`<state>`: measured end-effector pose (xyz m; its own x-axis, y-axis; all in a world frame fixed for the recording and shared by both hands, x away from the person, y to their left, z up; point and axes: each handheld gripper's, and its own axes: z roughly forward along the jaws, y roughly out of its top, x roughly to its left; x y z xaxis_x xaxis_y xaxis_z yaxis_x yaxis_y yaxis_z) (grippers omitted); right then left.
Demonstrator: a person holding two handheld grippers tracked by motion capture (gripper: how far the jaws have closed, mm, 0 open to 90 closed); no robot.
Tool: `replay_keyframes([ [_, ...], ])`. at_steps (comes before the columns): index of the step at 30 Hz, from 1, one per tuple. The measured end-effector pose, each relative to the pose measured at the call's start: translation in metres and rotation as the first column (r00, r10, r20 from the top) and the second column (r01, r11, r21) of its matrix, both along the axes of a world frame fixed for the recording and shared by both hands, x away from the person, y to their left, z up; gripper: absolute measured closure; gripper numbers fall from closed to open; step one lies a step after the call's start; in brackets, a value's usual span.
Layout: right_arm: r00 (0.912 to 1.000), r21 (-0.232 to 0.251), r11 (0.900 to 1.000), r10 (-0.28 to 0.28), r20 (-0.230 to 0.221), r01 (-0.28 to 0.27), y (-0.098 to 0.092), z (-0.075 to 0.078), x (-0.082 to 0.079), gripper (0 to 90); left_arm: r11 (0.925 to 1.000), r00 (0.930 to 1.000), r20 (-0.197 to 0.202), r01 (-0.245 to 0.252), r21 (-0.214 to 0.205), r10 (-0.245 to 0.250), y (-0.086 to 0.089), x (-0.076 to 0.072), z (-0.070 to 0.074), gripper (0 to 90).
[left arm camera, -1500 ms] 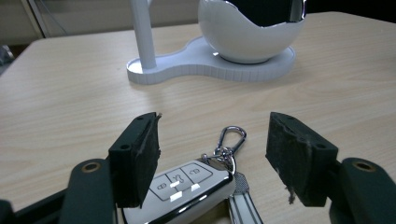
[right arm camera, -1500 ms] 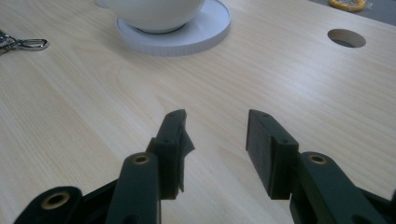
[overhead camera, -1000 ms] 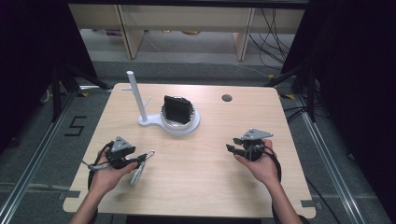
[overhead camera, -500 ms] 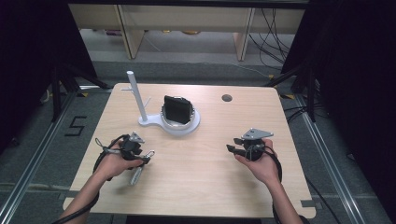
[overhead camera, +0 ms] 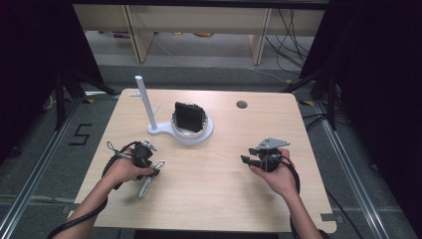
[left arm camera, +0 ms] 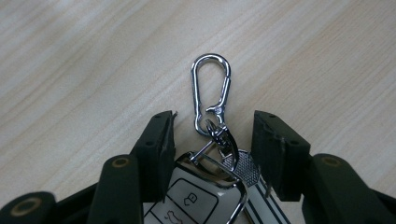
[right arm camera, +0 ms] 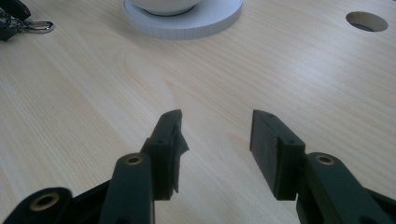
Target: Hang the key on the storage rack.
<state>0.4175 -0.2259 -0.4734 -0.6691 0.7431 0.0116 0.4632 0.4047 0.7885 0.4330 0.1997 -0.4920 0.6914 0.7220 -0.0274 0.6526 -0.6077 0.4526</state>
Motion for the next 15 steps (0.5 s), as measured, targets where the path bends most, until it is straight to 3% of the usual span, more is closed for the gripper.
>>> replay_keyframes([
  [1,1.0000,-0.002,1.0000,-0.002,-0.006,0.002,0.0001,-0.0003,0.0000,54.7,0.9993,0.9996,-0.011,0.026,0.028,-0.026,-0.0001,0.0019,0.0016,49.8],
  [9,0.9998,-0.002,0.9999,0.012,-0.015,-0.012,0.0020,-0.0014,-0.0005,54.0,0.9986,0.9991,-0.031,0.029,0.043,-0.027,-0.0059,0.0039,0.0035,57.3],
  [11,0.9998,-0.006,0.9998,0.016,-0.011,-0.017,0.0030,-0.0024,-0.0005,53.7,0.9986,0.9986,-0.053,0.005,0.053,-0.002,-0.0062,0.0069,0.0048,63.2],
  [14,0.9996,-0.013,0.9996,0.027,-0.004,-0.027,0.0033,-0.0032,-0.0002,53.4,0.9971,0.9982,-0.056,0.026,0.071,-0.022,-0.0055,0.0094,0.0059,65.7],
  [15,0.9995,-0.015,0.9995,0.029,-0.010,-0.029,0.0034,-0.0029,-0.0003,53.3,0.9950,0.9974,-0.069,0.026,0.097,-0.019,-0.0074,0.0098,0.0077,66.1],
])
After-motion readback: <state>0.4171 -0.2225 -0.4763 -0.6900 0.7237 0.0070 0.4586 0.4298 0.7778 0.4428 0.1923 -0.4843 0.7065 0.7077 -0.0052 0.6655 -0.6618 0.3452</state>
